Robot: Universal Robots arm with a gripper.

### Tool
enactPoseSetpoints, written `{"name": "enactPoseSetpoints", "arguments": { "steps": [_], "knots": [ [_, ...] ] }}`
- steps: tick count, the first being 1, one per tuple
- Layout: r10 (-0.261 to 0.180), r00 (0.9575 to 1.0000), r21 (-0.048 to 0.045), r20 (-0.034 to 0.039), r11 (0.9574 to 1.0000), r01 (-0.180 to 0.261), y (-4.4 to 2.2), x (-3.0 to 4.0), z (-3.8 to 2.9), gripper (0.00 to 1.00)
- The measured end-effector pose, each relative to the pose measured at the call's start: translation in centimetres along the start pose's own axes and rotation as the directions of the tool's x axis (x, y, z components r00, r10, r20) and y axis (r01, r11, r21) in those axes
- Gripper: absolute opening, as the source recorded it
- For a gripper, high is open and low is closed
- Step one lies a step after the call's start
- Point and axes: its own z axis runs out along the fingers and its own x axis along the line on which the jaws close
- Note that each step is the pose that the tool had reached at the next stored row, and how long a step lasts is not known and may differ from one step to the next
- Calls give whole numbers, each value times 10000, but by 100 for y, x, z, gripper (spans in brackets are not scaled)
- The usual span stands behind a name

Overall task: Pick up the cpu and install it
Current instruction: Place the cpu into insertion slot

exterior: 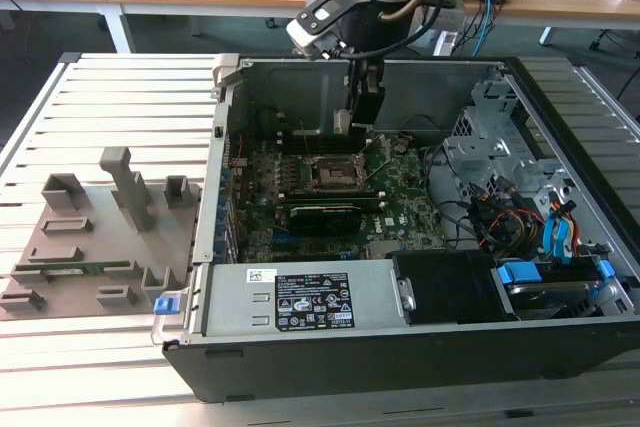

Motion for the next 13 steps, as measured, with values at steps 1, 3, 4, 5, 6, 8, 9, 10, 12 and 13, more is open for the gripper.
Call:
{"name": "enactPoseSetpoints", "arguments": {
  "steps": [1,3,4,5,6,8,9,10,12,13],
  "knots": [
    [6,10000,0,0,10000,-6,0,0,0,55],
    [-230,9997,-3,10,9997,230,0,-1,0,55],
    [-578,9983,-7,27,9983,578,0,-1,1,55],
    [-789,9969,-10,37,9969,789,0,0,2,55],
    [-963,9953,-12,48,9953,963,0,0,1,55],
    [-1574,9872,-9,260,9875,1575,-3,0,2,55],
    [-1617,9861,-1,386,9868,1619,-4,5,2,55],
    [-1620,9861,-3,378,9868,1621,-3,6,3,55],
    [-1620,9861,-4,371,9868,1621,-3,6,4,55],
    [-1620,9861,-4,368,9868,1621,-3,6,4,55]
  ]
}}
